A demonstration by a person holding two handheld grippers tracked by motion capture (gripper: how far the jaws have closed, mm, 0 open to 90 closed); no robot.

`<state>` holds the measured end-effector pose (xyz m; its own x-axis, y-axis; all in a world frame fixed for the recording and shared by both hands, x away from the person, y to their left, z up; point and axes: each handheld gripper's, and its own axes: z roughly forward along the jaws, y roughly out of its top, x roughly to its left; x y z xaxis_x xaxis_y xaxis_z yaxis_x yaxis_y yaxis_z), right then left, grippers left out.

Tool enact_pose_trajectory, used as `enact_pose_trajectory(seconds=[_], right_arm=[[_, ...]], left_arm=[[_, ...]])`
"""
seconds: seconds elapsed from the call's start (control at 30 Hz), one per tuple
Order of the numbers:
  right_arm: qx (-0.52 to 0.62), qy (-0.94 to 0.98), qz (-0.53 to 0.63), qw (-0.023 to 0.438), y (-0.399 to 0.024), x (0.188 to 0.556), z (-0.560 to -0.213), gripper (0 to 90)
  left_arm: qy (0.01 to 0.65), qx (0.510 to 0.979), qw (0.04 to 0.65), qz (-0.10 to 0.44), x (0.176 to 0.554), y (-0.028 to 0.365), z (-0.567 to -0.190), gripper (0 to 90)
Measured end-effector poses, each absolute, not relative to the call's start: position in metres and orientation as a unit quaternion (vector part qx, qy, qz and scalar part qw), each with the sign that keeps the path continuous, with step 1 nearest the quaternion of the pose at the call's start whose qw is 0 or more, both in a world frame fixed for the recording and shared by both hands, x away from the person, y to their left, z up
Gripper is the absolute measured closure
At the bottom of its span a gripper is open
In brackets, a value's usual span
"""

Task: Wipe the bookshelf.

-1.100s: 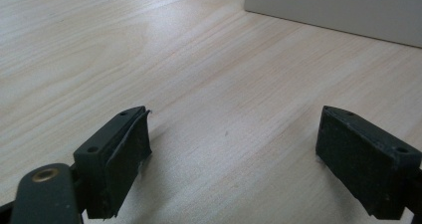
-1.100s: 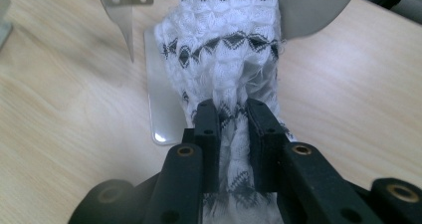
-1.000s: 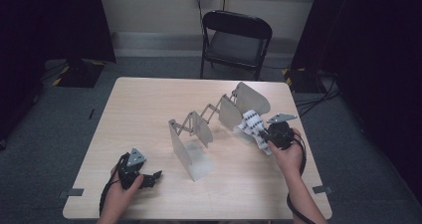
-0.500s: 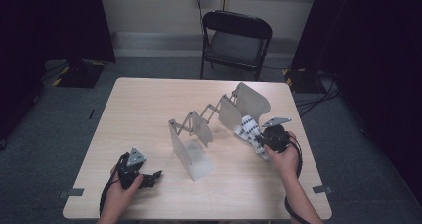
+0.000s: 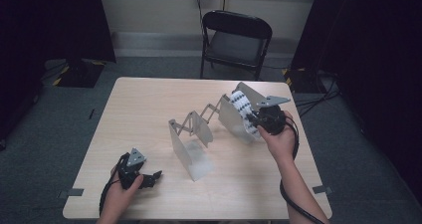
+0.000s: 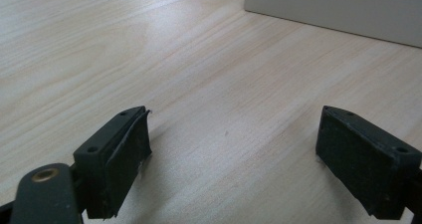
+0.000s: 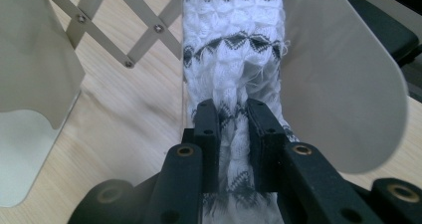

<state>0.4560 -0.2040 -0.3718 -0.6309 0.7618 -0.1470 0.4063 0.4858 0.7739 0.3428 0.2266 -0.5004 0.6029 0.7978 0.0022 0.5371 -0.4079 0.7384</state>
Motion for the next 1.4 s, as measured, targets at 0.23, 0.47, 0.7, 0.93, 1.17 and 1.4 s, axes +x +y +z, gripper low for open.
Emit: enact_pose_trajectory(seconds=[0.23, 0.47, 0.7, 0.93, 1.17, 1.4], right_arm=[[0.358, 0.832, 0.358, 0.225, -0.202, 0.457, -0.391, 77.5], [0.368, 0.836, 0.351, 0.204, -0.201, 0.459, -0.418, 77.5], [0.379, 0.840, 0.339, 0.187, -0.200, 0.465, -0.445, 77.5], [0.391, 0.846, 0.319, 0.173, -0.204, 0.467, -0.464, 77.4], [0.406, 0.837, 0.321, 0.177, -0.217, 0.459, -0.464, 77.4], [0.391, 0.824, 0.349, 0.214, -0.223, 0.458, -0.417, 77.3]], left_arm=[[0.407, 0.819, 0.361, 0.181, 0.343, 0.227, -0.500, 13.3], [0.407, 0.819, 0.361, 0.181, 0.343, 0.227, -0.500, 13.3], [0.407, 0.819, 0.361, 0.181, 0.343, 0.227, -0.500, 13.3], [0.407, 0.819, 0.361, 0.181, 0.343, 0.227, -0.500, 13.3], [0.407, 0.819, 0.361, 0.181, 0.343, 0.227, -0.500, 13.3], [0.408, 0.819, 0.360, 0.181, 0.343, 0.227, -0.500, 13.1]])
